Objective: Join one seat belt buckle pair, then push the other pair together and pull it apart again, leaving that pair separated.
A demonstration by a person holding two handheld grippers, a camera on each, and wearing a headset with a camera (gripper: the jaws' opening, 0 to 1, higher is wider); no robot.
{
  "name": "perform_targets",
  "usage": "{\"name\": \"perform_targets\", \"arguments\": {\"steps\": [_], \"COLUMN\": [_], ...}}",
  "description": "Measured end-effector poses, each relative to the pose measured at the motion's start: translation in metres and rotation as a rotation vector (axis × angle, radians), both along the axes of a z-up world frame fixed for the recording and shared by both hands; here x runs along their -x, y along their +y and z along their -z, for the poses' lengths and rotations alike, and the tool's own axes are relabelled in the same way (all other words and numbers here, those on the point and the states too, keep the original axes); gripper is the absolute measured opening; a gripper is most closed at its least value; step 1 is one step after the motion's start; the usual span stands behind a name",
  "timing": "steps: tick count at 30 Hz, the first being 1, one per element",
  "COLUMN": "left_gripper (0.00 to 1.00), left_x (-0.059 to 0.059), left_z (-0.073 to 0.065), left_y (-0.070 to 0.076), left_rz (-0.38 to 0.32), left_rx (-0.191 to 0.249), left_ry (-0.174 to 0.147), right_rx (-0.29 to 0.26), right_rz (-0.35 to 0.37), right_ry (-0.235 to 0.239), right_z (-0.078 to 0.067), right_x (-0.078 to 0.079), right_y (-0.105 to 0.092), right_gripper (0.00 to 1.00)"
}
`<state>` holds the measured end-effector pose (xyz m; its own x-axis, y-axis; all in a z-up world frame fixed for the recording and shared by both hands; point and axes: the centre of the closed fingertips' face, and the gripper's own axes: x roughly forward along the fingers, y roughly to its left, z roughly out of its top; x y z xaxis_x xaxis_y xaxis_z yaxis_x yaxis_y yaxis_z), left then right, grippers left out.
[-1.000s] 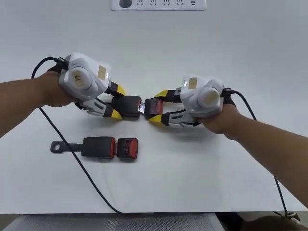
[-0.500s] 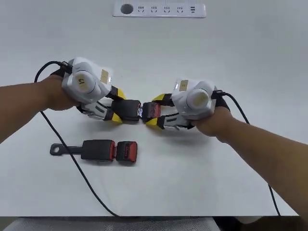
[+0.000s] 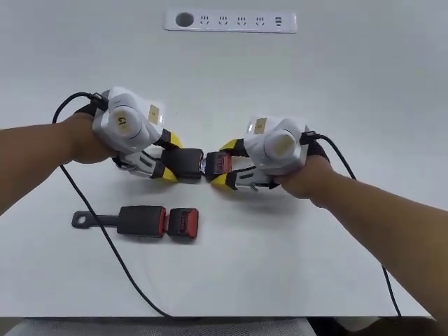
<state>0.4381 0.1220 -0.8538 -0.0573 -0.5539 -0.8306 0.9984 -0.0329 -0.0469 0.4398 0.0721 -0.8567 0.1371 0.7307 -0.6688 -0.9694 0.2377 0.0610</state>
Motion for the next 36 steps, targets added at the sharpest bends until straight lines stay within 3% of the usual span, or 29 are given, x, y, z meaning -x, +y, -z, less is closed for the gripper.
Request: {"name": "perform_targets", "arguments": {"steps": [36], "left_gripper": [0.33], "left_x": [0.0003], "left_z": [0.0003], "left_y": [-0.0002], "left_rz": [0.001], "left_rx": [-0.008], "left_ry": [-0.003], "right_rx": [0.002], "right_rz": [0.004], "right_ry": [-0.016], "right_z": [0.0004], "right_x": [0.001], "right_y": [-0.0051], "right_gripper": [0.36]}}
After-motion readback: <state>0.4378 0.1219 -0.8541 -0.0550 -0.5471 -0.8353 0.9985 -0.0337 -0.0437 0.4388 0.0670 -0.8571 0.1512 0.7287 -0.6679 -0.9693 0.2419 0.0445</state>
